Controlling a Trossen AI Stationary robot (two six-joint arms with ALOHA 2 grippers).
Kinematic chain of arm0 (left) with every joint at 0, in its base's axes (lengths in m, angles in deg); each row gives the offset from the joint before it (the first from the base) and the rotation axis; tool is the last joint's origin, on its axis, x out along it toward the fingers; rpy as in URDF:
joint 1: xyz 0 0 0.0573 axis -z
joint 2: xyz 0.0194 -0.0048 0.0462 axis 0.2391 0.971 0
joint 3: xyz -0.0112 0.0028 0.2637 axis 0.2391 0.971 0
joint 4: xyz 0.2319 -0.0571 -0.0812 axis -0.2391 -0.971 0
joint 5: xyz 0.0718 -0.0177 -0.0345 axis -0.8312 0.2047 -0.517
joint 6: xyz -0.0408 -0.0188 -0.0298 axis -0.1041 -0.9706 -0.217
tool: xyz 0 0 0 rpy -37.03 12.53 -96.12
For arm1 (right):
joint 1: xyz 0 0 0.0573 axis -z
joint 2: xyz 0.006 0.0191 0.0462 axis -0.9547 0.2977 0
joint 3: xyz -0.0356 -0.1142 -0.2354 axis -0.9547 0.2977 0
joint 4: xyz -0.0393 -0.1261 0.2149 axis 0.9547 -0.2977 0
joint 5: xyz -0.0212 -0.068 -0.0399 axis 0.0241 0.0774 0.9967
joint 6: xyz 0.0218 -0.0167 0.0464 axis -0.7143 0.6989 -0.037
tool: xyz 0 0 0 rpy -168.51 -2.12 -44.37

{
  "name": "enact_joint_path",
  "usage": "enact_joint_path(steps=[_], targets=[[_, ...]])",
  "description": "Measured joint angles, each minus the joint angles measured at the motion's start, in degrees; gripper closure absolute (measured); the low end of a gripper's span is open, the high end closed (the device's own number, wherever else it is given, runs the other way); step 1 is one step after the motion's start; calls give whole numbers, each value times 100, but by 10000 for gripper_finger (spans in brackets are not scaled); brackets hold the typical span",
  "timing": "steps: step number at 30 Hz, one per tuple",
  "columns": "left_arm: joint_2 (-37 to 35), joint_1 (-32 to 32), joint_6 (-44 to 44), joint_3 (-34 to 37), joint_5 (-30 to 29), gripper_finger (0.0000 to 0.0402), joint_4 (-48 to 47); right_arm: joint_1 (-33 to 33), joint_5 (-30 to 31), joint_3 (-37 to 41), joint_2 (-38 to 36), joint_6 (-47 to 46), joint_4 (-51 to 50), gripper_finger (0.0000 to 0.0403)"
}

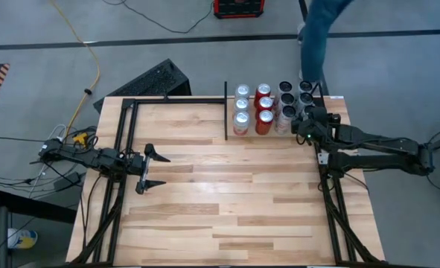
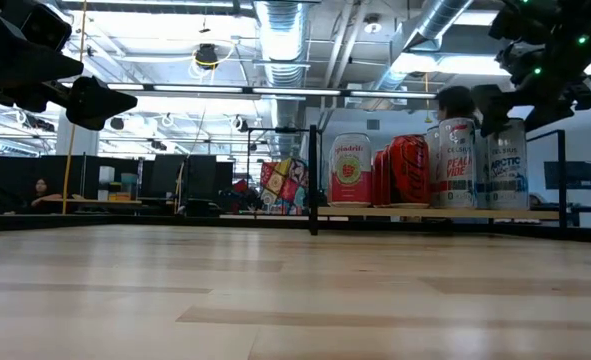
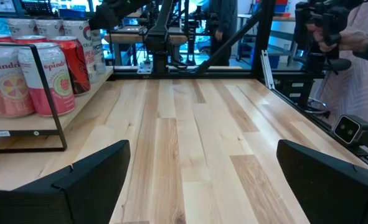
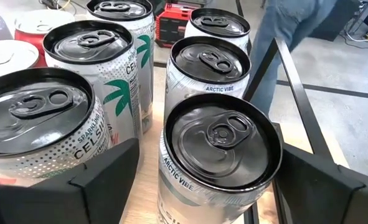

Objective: Place canned beverage on shelf
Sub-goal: Return to Home Position

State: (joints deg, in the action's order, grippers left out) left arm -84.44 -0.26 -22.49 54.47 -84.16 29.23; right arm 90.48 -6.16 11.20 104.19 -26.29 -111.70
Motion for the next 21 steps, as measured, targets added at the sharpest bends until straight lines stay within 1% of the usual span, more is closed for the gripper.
enact_joint_path(steps=[5, 12, 17, 21], targets=[[1, 0, -1, 0, 0, 10, 0, -16, 0, -140, 2, 49, -11, 25], [1, 0, -2, 0, 0, 10, 0, -57, -7, -744, 0, 493, -12, 25], [0, 0, -2, 0, -1, 10, -1, -268, -28, -1161, 1, 794, 21, 24], [0, 0, -1, 0, 0, 10, 1, -564, -330, -1324, 7, 815, 46, 24]])
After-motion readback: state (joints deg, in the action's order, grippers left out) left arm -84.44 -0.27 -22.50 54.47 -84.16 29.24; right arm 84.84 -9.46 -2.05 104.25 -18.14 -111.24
